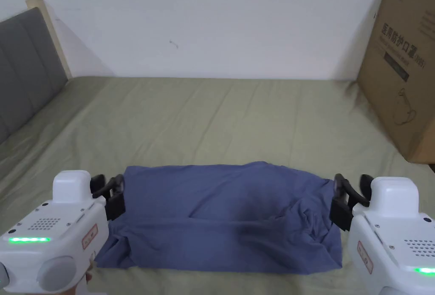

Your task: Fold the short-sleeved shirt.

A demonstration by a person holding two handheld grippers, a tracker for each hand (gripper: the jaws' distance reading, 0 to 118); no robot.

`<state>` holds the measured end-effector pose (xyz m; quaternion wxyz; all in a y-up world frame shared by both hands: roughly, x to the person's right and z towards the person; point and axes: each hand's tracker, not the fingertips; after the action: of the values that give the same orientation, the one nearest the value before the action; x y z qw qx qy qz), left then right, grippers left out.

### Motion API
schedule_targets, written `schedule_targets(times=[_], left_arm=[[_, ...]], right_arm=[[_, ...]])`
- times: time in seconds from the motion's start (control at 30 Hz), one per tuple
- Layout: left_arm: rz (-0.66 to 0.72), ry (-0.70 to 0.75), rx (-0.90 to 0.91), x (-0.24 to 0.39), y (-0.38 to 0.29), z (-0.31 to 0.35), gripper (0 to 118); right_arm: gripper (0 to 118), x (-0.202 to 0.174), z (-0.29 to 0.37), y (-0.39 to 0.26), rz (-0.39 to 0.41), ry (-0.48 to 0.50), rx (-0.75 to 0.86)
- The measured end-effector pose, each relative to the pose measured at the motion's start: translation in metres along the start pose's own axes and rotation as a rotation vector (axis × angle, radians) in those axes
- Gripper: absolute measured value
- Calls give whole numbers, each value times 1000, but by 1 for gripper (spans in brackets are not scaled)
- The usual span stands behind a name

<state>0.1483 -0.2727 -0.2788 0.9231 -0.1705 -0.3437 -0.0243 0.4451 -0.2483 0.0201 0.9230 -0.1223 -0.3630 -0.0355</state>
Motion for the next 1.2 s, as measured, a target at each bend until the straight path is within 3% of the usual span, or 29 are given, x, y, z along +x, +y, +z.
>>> schedule_targets(times=[0.03,0.3,0.63,0.67,0.7,0.77,0.8,0.83,1.0,1.03,1.07,1.13,1.2], left_arm=[[2,-12,4,2,-3,3,0],[27,-25,-30,-2,-16,8,0],[123,63,-412,-45,-44,-64,3],[141,67,-464,-51,-50,-73,8],[158,63,-507,-57,-56,-81,21],[216,49,-593,-65,-71,-99,73],[232,50,-620,-67,-77,-106,88],[244,56,-649,-69,-84,-112,95],[211,118,-685,-68,-108,-127,95],[197,137,-689,-68,-113,-131,90],[192,149,-694,-68,-117,-133,78],[193,159,-695,-70,-125,-134,36],[202,156,-698,-69,-131,-135,32]], right_arm=[[0,-1,4,-2,-1,2,3],[0,-3,9,-7,-6,0,6],[0,-2,-10,-12,-14,-5,-41],[0,-2,-12,-14,-15,-6,-50],[0,-2,-15,-15,-16,-5,-60],[0,-2,-22,-20,-19,-7,-82],[0,-2,-25,-22,-20,-8,-91],[0,-2,-29,-24,-19,-10,-101],[0,0,-44,-35,-23,-19,-153],[0,1,-46,-38,-26,-20,-167],[0,2,-48,-40,-25,-22,-175],[0,3,-52,-43,-20,-29,-188],[0,6,-54,-47,-22,-34,-200]])
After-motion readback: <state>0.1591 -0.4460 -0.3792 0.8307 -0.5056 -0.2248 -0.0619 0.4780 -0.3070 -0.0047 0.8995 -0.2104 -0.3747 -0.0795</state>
